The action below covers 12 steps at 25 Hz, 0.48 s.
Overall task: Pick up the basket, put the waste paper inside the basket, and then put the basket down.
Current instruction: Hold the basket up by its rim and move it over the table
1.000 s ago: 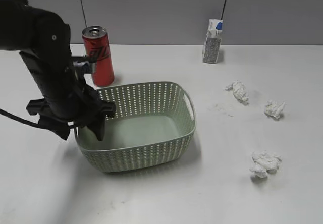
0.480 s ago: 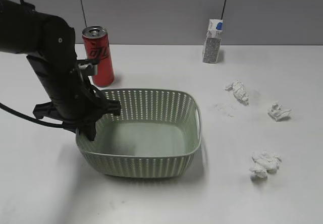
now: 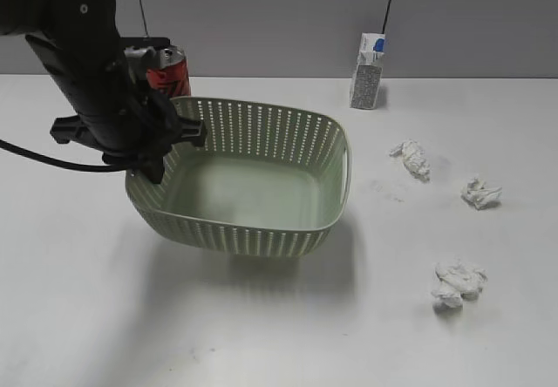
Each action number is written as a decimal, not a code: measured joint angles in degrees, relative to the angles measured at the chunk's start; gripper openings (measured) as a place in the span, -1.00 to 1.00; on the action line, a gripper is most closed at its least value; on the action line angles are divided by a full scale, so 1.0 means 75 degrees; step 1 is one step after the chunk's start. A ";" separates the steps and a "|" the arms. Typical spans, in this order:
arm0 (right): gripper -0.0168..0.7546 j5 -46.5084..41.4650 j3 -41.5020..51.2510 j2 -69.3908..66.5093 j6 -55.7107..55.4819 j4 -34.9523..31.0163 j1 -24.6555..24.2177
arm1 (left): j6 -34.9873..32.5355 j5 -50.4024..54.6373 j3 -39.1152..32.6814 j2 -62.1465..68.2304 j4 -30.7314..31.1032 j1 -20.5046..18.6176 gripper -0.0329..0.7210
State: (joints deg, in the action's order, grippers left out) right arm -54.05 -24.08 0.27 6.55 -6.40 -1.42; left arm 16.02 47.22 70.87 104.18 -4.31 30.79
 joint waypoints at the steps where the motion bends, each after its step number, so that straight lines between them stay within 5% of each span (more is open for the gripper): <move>1: 0.52 0.0000 0.0000 0.0000 0.0000 -0.0058 0.0000 | 0.0026 0.0017 0.0045 -0.0049 0.0065 0.0000 -0.91; 12: 0.53 0.1063 -0.0506 -0.2023 0.0000 -0.0332 0.0000 | 0.0853 0.0038 0.0336 -0.0106 0.1514 0.0593 -0.91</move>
State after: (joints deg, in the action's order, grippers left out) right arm -46.08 -27.87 -14.90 6.55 -8.89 -1.42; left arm 22.42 47.50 73.39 103.38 7.04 35.24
